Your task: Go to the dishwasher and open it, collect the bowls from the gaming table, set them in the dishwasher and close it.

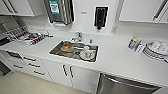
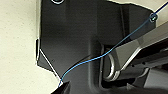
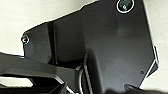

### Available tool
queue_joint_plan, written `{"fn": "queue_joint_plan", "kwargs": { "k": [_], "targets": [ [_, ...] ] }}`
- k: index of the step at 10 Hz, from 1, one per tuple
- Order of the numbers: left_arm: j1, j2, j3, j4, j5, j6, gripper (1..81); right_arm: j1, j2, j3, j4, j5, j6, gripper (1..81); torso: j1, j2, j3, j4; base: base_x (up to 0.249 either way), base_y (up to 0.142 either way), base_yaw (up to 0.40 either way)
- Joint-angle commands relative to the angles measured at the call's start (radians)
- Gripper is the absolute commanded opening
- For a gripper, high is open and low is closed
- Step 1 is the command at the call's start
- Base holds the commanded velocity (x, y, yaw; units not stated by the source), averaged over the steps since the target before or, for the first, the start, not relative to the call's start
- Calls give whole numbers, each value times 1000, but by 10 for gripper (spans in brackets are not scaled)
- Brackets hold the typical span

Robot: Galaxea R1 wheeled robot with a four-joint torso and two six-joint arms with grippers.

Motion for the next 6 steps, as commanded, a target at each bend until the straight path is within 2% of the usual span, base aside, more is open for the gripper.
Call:
{"fn": "queue_joint_plan", "kwargs": {
  "k": [1, 3, 4, 6],
  "targets": [
    [0, -6, -8, -1, 138, 4, 811, -6, 75, -116, -79, -30, -2, 811, 0, 0, 0, 0, 0, 0, 0],
    [-8, 21, -8, -3, 247, 2, 811, -15, 138, -185, -97, -45, -3, 811, 0, 0, 0, 0, 0, 0, 0],
    [-10, 27, -8, -1, 266, 2, 811, -21, 155, -206, -99, -47, -3, 811, 0, 0, 0, 0, 0, 0, 0],
    [-10, 32, -7, -1, 266, 2, 811, -35, 160, -217, -99, -50, -3, 811, 0, 0, 0, 0, 0, 0, 0]
  ]
}}
